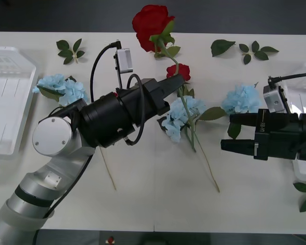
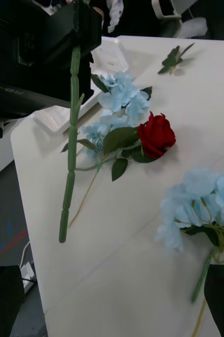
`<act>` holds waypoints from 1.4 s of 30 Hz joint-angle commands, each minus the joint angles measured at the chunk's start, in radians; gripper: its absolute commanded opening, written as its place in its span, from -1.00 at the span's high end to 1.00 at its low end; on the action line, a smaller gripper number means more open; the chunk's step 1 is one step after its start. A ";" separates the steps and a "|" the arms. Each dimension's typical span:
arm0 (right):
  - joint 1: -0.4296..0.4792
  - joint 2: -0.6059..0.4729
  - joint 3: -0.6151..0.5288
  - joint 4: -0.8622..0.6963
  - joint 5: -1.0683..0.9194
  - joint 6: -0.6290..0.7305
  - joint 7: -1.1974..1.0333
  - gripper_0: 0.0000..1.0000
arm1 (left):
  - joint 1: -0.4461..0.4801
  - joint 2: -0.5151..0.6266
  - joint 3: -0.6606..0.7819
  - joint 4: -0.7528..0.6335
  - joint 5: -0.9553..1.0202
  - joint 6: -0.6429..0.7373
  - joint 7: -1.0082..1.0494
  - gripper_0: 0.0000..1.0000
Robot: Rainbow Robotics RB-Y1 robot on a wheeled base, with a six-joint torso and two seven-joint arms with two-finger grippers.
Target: Put the red flowers into the right box and the blue flowers into the left box
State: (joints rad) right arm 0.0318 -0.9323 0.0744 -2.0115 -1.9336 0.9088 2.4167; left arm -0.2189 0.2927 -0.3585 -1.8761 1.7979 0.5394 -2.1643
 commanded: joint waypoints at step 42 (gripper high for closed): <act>-0.135 0.271 0.194 0.007 0.288 -0.119 0.018 1.00 | -0.079 0.098 -0.114 -0.018 0.061 -0.141 0.037 0.59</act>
State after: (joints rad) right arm -0.0931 -0.6627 0.2813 -1.9904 -1.6476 0.7881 2.4188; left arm -0.2809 0.3827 -0.4843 -1.8756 1.8539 0.4005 -2.1422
